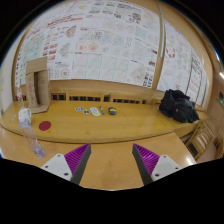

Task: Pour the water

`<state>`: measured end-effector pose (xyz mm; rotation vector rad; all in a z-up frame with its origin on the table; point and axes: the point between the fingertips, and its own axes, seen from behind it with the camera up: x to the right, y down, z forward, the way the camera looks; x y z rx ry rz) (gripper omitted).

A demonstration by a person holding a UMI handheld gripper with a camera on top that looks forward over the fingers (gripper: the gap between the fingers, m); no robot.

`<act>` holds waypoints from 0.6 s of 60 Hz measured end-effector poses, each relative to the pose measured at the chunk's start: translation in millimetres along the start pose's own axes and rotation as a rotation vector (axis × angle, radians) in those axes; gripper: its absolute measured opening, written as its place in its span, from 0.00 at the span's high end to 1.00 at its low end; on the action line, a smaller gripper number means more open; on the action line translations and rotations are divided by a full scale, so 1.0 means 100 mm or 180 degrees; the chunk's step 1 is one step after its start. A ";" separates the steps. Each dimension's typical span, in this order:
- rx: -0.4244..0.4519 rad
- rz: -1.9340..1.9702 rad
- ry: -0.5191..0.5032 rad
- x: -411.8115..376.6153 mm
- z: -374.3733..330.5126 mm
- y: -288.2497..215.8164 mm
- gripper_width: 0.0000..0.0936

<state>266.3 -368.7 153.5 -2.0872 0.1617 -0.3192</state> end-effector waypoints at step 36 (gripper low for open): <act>-0.0227 -0.0004 -0.0095 -1.57 -1.07 1.38 0.09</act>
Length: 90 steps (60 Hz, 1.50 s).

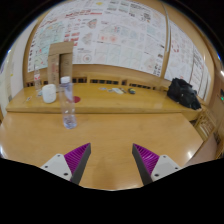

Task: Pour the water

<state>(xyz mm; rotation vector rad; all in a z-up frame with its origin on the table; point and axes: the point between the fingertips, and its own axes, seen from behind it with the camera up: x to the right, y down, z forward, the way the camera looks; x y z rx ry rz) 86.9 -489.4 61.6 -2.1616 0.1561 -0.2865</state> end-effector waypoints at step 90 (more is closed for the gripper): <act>0.1675 -0.2852 0.1199 -1.02 1.32 -3.72 0.63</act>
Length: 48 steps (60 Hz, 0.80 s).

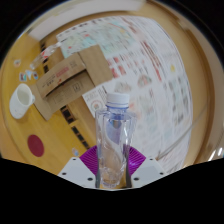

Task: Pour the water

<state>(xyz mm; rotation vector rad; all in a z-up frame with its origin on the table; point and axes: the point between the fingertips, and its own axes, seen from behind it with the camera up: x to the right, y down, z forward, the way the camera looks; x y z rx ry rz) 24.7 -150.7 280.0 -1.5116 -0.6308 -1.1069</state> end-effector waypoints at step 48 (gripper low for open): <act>0.1695 -0.4212 -0.0075 -1.73 0.52 -1.77 0.64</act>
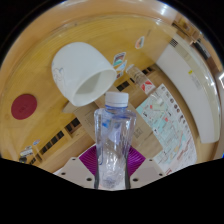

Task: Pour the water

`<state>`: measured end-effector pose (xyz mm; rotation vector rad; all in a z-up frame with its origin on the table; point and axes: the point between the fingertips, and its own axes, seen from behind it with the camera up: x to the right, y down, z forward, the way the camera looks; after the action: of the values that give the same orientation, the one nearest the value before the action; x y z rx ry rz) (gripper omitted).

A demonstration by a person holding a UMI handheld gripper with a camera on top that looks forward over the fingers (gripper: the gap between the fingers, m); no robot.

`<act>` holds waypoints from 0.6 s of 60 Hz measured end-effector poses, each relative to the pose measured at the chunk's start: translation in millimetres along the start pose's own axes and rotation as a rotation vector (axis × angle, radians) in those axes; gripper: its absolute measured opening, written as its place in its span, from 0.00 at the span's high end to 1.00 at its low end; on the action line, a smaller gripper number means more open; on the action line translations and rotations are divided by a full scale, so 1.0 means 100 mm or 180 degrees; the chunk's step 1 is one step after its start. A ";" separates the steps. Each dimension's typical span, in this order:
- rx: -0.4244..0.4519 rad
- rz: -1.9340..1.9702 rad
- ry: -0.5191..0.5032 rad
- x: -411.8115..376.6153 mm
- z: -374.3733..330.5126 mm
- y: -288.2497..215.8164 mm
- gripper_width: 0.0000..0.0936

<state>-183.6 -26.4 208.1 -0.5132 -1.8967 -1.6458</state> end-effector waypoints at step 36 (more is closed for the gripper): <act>0.0259 0.5751 0.0350 1.01 -0.65 1.53 0.64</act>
<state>-154.4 -72.2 394.4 -1.4157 -0.6575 -0.3118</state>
